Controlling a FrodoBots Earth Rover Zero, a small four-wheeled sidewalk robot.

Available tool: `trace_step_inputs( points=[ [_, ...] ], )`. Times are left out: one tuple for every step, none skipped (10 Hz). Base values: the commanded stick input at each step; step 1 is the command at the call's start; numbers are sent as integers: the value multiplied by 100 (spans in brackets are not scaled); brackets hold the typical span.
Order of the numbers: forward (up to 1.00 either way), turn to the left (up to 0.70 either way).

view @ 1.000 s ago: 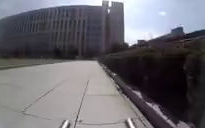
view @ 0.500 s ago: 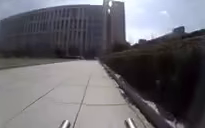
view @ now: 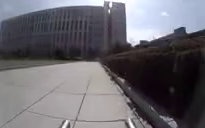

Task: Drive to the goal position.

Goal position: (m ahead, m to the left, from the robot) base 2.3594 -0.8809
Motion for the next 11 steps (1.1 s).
trace_step_inputs(
  points=[
    [70,-35],
    [70,-24],
    [70,-7],
    [70,0],
    [70,0],
    [70,0],
    [70,0],
    [70,0],
    [70,0],
    [70,0],
    [70,0]
  ],
)
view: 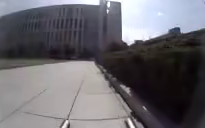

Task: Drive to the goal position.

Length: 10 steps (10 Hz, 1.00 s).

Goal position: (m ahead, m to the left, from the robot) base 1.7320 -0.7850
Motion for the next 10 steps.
trace_step_inputs(
  points=[
    [70,0],
    [70,0],
    [70,0],
    [70,0],
    [70,0],
    [70,0],
    [70,0],
    [70,0],
    [70,0],
    [70,0]
  ],
)
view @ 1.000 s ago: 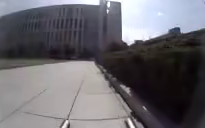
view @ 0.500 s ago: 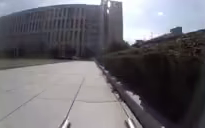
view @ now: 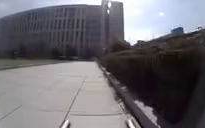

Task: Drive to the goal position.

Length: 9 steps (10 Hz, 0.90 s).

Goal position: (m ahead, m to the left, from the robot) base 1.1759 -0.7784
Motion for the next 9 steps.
trace_step_inputs(
  points=[
    [70,0],
    [70,0],
    [70,0],
    [70,0],
    [70,-34],
    [70,-18],
    [70,0],
    [70,0],
    [70,0]
  ],
)
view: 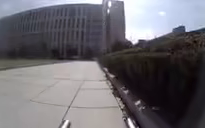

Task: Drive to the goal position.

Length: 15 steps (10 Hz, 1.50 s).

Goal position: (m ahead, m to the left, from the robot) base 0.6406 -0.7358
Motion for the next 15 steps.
trace_step_inputs(
  points=[
    [70,0],
    [70,0],
    [70,0],
    [70,0],
    [70,0],
    [70,0],
    [70,0],
    [70,0],
    [70,0],
    [70,0],
    [70,0],
    [70,0],
    [70,0],
    [70,0],
    [70,0]
  ],
)
